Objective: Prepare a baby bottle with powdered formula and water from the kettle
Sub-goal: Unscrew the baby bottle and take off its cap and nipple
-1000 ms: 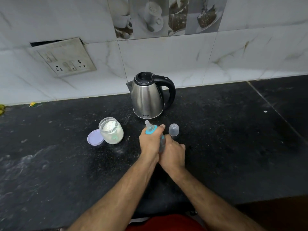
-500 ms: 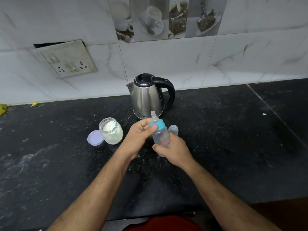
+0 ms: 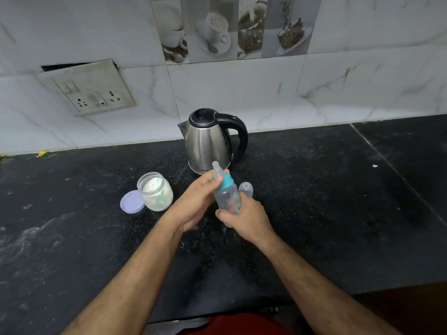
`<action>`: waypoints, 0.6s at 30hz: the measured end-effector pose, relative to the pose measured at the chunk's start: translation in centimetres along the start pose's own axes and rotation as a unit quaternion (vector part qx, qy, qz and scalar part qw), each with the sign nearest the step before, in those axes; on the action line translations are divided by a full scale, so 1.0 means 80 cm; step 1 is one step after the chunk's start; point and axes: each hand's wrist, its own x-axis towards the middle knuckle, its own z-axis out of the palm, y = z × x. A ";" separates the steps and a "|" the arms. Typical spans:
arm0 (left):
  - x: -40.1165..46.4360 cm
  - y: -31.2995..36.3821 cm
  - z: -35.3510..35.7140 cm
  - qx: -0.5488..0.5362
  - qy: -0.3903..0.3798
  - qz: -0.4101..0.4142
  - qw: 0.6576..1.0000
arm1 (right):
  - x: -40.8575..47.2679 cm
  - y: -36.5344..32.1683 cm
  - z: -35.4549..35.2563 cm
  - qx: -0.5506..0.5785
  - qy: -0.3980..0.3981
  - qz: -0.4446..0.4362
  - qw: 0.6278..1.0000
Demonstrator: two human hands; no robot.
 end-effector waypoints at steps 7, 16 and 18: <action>-0.004 -0.014 -0.002 0.035 0.082 0.062 0.994 | -0.008 0.005 -0.002 0.022 -0.031 -0.013 0.999; -0.006 -0.017 0.010 -0.038 0.072 0.029 0.996 | -0.015 -0.002 0.005 0.022 -0.018 -0.018 0.999; -0.010 -0.014 0.003 -0.041 0.053 0.027 0.997 | -0.011 0.002 0.001 0.027 -0.020 -0.016 0.999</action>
